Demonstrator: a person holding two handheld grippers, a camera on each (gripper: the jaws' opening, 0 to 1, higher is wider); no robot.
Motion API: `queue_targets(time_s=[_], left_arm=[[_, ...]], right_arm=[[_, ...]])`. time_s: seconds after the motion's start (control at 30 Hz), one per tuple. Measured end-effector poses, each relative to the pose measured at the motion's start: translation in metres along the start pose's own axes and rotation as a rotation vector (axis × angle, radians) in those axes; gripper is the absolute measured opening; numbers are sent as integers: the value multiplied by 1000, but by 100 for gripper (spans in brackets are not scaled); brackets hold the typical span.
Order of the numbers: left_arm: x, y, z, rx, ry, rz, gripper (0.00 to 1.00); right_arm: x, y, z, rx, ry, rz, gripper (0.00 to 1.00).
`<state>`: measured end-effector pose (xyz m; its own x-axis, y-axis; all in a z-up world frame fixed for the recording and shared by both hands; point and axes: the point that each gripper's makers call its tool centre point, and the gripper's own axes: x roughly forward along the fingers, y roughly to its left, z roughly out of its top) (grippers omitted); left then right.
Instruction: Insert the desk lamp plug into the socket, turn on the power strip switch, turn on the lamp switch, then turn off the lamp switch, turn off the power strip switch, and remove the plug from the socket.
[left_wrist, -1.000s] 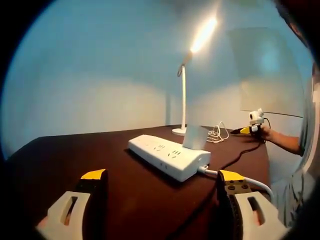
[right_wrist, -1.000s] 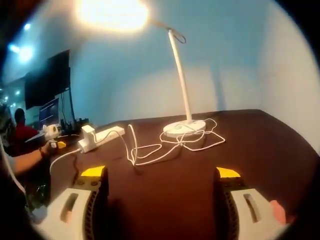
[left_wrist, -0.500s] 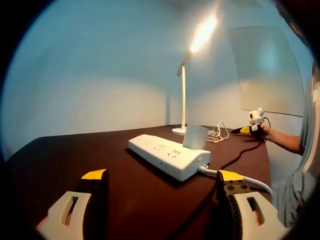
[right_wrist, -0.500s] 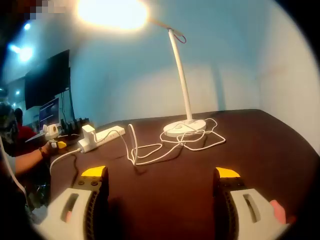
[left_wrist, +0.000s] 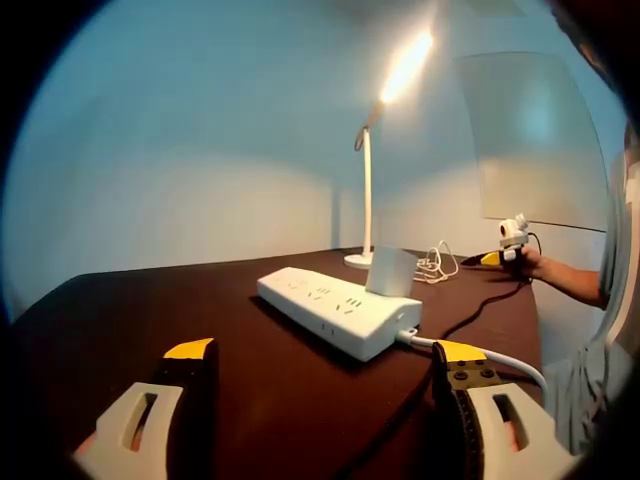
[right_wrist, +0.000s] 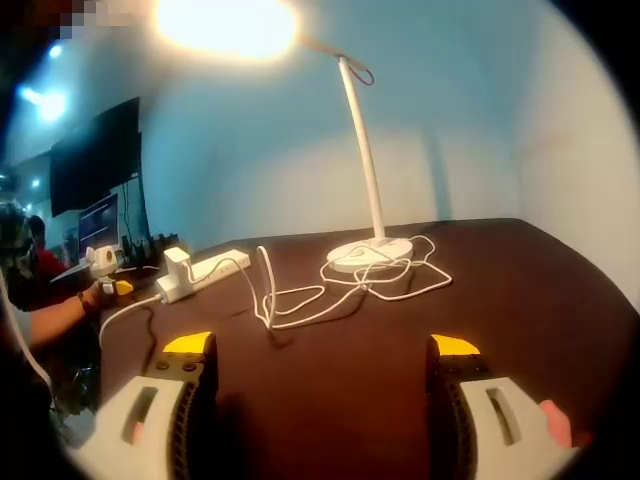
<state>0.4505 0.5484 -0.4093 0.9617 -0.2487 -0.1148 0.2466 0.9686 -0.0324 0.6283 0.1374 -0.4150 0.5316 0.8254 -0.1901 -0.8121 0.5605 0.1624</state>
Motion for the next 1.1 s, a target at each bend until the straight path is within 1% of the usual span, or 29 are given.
queue_targets(time_s=[0.33, 0.83, 1.1], left_arm=[[1, 3, -1, 2, 4, 3, 83], [1, 1, -2, 7, 14, 6, 82], [1, 0, -2, 3, 13, 0, 83]], right_arm=[[0, 1, -1, -5, 3, 0, 85], [0, 1, -1, -6, 4, 0, 85], [-3, 4, 7, 22, -21, 27, 85]])
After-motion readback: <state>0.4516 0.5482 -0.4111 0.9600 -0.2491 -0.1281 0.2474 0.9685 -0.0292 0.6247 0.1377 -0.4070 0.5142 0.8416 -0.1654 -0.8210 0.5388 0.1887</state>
